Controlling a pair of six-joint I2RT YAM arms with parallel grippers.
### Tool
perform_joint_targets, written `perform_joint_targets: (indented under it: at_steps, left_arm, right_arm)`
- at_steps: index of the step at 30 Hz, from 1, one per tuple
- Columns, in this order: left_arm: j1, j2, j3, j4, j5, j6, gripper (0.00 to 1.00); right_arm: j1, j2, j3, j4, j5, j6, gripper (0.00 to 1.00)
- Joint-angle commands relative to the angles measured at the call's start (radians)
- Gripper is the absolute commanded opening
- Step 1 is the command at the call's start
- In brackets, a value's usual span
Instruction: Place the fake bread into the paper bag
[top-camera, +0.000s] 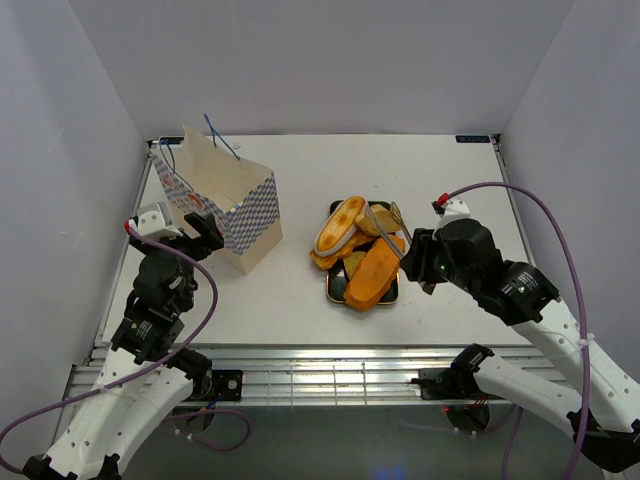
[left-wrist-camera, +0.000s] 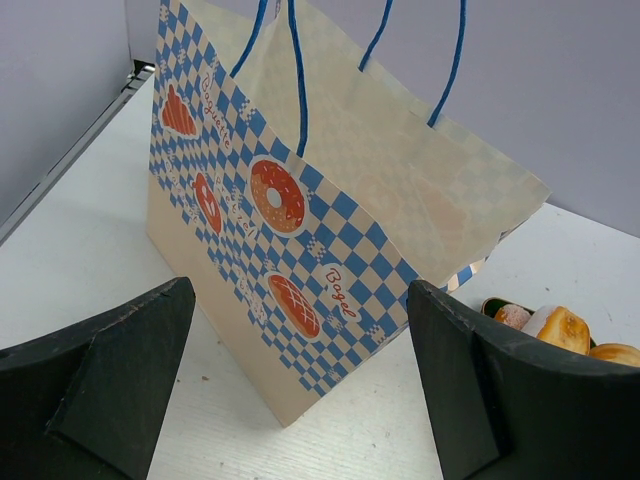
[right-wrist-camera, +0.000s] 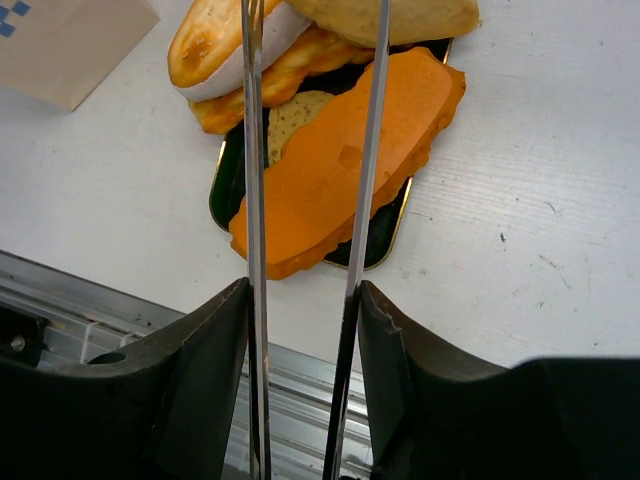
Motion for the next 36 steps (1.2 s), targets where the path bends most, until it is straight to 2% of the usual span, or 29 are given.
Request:
perform_joint_targets:
  at_steps: [1,21,36]
  left_arm:
    - [-0.005,-0.01,0.017,-0.004,0.008,0.002,0.98]
    - [-0.007,-0.013,0.017,-0.004,0.017,0.004,0.98]
    - [-0.007,-0.025,0.017,-0.004,0.023,0.005,0.98]
  right_arm:
    - [-0.003,-0.016,-0.02,0.023,0.037,-0.026,0.51]
    - [-0.003,0.076,-0.055,0.14,-0.092,-0.052,0.51]
    - [-0.003,0.172,-0.038,0.176,-0.043,-0.026,0.51]
